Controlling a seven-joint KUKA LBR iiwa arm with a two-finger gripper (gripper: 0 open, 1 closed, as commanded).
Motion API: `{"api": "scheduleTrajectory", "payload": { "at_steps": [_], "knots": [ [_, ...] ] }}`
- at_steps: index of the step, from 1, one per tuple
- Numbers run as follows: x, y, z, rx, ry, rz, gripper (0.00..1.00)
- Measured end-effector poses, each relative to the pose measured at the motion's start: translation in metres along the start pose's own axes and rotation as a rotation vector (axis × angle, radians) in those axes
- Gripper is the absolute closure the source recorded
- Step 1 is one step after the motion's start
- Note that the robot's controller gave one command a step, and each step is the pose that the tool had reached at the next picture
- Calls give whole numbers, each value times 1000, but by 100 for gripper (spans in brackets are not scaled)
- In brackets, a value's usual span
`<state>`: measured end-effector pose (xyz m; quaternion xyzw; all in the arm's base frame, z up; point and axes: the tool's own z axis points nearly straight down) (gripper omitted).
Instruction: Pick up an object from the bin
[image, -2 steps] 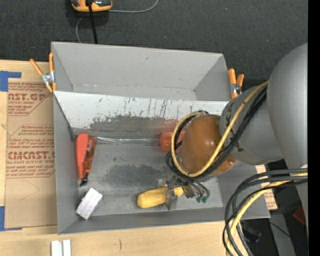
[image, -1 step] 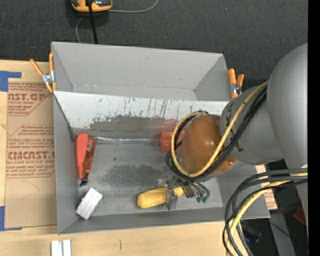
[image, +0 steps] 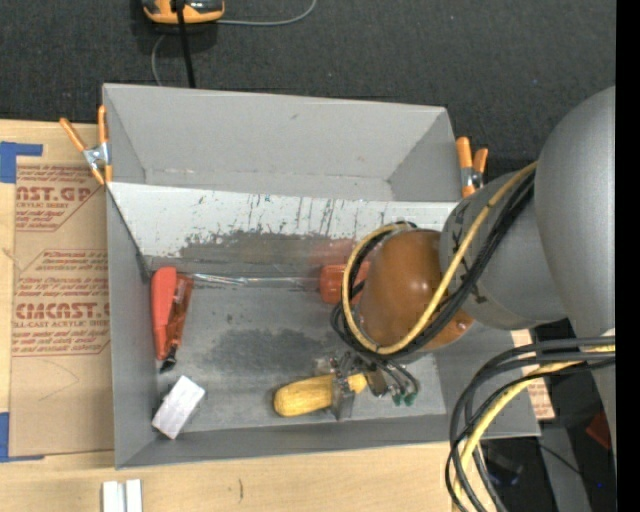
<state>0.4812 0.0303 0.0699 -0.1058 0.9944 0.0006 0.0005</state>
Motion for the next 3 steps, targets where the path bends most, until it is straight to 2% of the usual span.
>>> {"api": "scheduleTrajectory", "payload": {
  "at_steps": [1, 2, 3],
  "knots": [
    [1, 0, -5, -1, 6, 0, 100],
    [3, 1, -28, -2, 11, 0, 100],
    [0, 1, -114, 0, 1, -1, 100]
  ]
}}
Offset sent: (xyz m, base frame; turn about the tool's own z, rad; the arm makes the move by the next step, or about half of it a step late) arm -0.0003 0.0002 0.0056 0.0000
